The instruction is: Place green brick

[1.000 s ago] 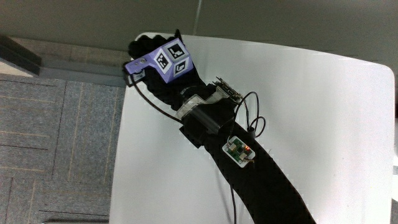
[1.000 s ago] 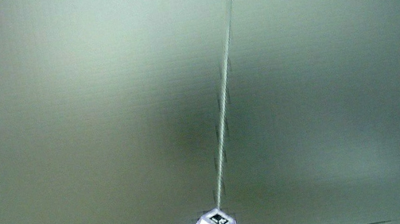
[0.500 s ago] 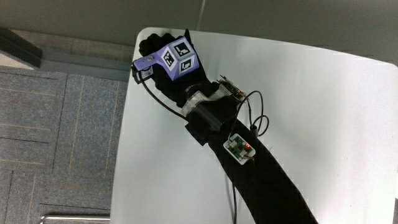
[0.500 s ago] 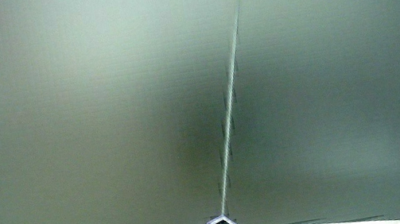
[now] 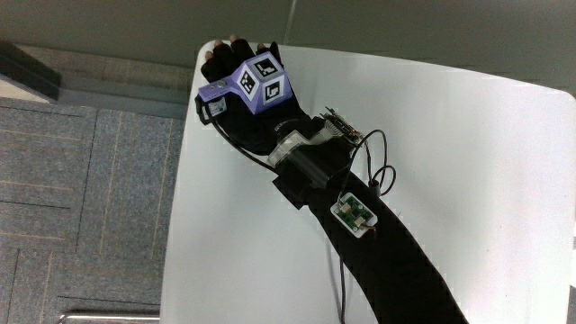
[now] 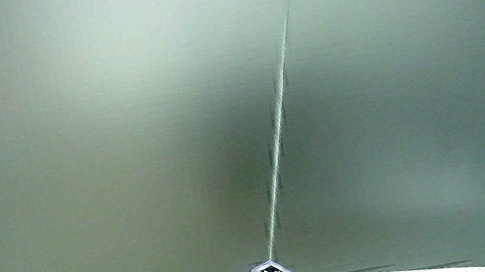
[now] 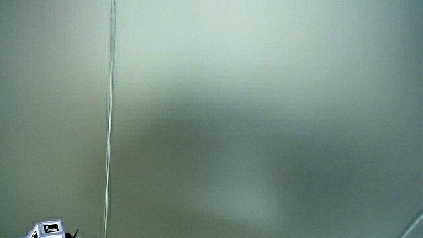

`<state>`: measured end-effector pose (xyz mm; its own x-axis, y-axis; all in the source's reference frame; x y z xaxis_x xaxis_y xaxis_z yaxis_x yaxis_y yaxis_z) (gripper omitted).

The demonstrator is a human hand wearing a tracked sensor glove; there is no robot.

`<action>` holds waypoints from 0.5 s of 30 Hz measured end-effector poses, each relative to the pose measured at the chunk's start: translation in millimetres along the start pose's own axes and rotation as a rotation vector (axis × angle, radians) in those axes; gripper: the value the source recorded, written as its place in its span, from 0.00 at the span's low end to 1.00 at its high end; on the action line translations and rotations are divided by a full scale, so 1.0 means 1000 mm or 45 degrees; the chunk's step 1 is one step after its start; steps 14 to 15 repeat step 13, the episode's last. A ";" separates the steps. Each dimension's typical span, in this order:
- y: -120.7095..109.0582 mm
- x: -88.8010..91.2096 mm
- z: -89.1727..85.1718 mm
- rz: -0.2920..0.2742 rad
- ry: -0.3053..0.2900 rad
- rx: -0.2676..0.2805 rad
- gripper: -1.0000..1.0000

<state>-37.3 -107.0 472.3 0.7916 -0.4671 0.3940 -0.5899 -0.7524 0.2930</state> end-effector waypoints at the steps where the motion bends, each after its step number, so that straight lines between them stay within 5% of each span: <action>1: 0.001 0.002 -0.003 -0.010 0.002 -0.020 0.03; 15: -0.005 0.008 -0.011 -0.003 0.038 -0.002 0.00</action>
